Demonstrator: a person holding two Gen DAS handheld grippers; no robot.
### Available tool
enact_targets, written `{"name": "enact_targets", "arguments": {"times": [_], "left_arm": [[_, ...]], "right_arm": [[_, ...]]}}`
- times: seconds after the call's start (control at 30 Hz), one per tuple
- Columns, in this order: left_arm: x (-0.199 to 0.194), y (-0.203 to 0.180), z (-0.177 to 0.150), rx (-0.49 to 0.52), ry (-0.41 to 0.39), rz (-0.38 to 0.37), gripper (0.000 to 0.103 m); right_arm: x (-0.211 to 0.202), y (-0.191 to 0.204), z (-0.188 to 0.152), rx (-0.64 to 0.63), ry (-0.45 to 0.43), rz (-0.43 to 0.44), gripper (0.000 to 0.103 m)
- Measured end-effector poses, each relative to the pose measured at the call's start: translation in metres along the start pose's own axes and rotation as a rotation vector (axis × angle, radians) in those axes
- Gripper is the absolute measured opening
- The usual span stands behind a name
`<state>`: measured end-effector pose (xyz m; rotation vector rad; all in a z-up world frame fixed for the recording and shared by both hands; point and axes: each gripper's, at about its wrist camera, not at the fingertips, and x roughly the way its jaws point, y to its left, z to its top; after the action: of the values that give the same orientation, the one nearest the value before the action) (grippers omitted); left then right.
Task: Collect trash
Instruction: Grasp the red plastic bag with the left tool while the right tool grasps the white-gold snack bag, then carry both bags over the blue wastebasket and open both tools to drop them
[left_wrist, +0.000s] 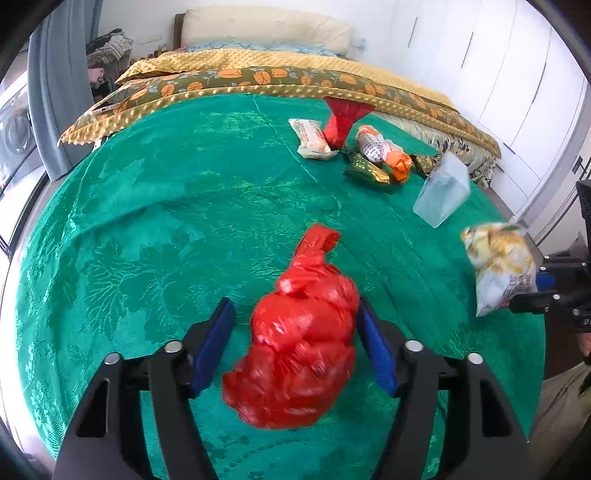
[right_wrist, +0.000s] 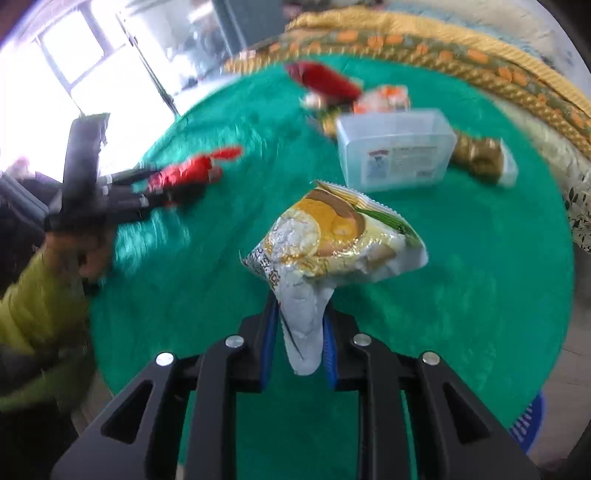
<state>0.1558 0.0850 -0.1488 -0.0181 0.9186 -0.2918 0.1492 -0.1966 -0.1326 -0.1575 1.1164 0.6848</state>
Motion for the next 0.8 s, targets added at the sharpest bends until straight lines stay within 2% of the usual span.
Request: {"name": "enact_targets", "arguments": {"times": [0.03,0.1,0.13,0.17,0.23,0.37,0.43,0.5,0.6,0.67,0.7,0.77,0.8], "left_arm": [[0.001,-0.003,0.000,0.009,0.000,0.008,0.073],[0.002,-0.009,-0.001,0.030,0.007,0.015,0.081],[0.002,-0.011,-0.002,0.039,0.011,0.017,0.083],[0.001,-0.012,-0.004,0.049,0.016,0.021,0.086],[0.000,-0.014,-0.009,0.076,0.023,0.037,0.089],[-0.003,-0.012,-0.016,0.080,0.023,0.054,0.093],[-0.002,-0.011,-0.015,0.058,0.022,0.056,0.094],[-0.001,-0.012,-0.014,0.040,0.019,0.065,0.095],[0.000,-0.012,-0.013,0.030,0.020,0.088,0.095],[0.000,-0.010,-0.013,0.017,0.021,0.099,0.095],[0.000,-0.008,-0.013,0.011,0.021,0.096,0.096],[-0.001,-0.006,-0.013,0.004,0.021,0.086,0.098],[-0.001,-0.007,-0.013,0.005,0.022,0.087,0.098]], "right_arm": [[0.002,-0.006,-0.001,0.005,-0.001,-0.036,0.024],[0.004,-0.025,-0.002,0.075,-0.031,-0.073,0.040],[0.003,-0.032,-0.004,0.116,-0.050,-0.089,0.062],[0.002,-0.040,-0.008,0.176,-0.075,-0.111,0.078],[-0.002,-0.047,-0.017,0.267,-0.111,-0.106,0.084],[-0.014,-0.038,-0.030,0.441,-0.185,-0.165,0.089],[-0.012,-0.017,-0.018,0.498,-0.262,-0.166,0.095],[-0.003,-0.005,-0.007,0.539,-0.298,-0.205,0.097],[0.019,-0.002,0.009,0.573,-0.291,-0.345,0.097],[0.031,-0.004,0.009,0.557,-0.258,-0.403,0.096],[0.031,-0.003,0.008,0.519,-0.255,-0.431,0.092],[0.028,-0.003,0.001,0.462,-0.233,-0.462,0.071],[0.023,-0.004,-0.007,0.429,-0.226,-0.462,0.069]]}}
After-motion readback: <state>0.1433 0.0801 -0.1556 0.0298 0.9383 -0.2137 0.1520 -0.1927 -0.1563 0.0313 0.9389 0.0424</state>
